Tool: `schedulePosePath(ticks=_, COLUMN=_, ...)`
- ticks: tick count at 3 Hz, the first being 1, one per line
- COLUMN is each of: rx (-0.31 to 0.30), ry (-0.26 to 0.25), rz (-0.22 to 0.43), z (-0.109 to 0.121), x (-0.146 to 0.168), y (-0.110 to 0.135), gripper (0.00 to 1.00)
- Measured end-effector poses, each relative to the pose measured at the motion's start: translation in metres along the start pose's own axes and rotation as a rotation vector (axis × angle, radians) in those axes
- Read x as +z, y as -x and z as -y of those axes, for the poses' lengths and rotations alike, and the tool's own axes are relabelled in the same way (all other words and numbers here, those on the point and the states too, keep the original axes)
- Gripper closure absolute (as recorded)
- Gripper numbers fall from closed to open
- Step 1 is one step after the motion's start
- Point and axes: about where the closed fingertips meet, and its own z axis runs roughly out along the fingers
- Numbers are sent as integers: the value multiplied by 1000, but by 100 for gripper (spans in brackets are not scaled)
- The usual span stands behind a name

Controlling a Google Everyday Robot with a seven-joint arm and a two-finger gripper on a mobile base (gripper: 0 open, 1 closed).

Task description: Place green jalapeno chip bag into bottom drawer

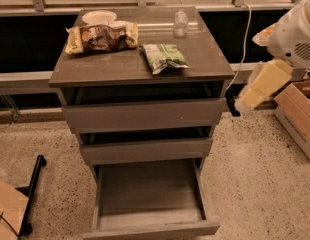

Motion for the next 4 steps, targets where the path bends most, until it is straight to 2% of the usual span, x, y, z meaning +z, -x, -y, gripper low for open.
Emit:
schedulePosePath(ticks=1, rx=19, ry=36, rz=43, z=-1, x=14, y=7, gripper=0)
schedulePosePath(ticks=2, rx=17, ry=34, rz=41, z=-1, x=13, y=7, gripper=0)
schedulePosePath(ticks=3, rx=59, ry=55, rz=104, z=10, x=46, y=26, gripper=0)
schedulePosePath(ticks=4, rx=116, ry=86, rz=194, z=32, x=93, y=53, gripper=0)
